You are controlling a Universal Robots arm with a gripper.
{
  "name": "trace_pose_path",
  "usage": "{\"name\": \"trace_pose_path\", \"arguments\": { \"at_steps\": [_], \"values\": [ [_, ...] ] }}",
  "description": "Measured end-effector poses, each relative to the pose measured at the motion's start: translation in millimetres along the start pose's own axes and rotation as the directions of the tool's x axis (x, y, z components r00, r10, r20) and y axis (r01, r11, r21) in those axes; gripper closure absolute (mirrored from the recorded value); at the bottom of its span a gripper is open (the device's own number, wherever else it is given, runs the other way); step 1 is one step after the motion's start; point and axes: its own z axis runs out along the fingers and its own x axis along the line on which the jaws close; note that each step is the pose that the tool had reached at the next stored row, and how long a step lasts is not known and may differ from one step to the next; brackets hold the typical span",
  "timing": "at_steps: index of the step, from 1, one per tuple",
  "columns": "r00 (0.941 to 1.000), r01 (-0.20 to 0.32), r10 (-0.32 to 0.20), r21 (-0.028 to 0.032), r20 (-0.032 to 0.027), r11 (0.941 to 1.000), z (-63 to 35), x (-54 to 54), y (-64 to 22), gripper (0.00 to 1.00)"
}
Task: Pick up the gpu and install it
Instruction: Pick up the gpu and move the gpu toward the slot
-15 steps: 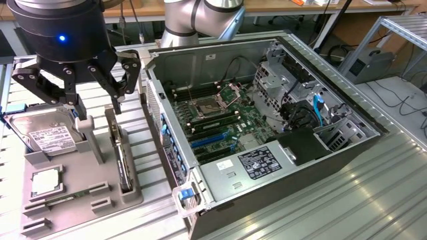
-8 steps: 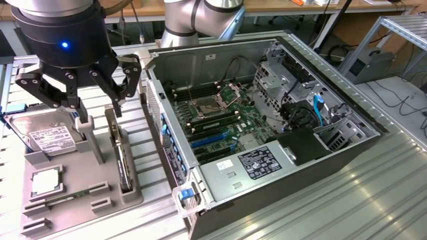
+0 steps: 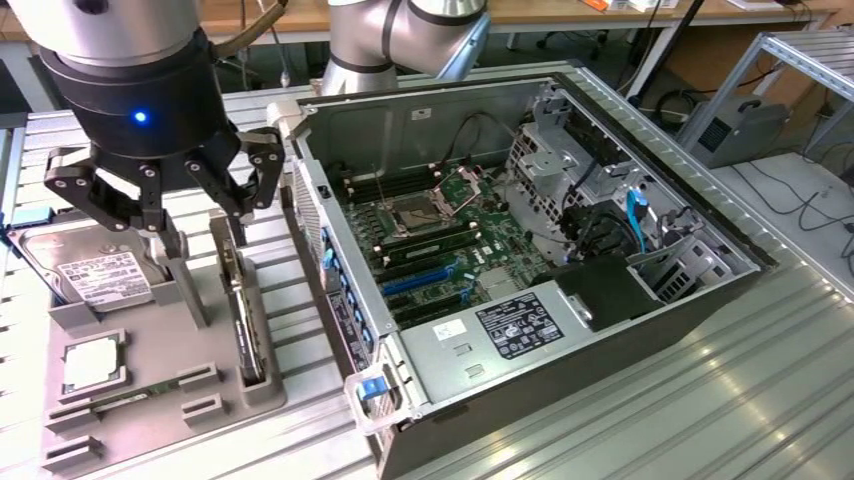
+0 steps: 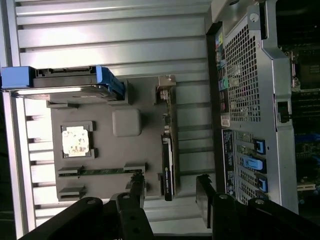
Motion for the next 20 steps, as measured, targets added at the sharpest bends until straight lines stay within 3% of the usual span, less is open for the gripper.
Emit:
{"name": "trace_pose_path", "arguments": {
  "at_steps": [20],
  "values": [
    [1.0,0.0,0.0,0.0,0.0,1.0,32.5,0.8,-1.4,0.46]
  ]
}}
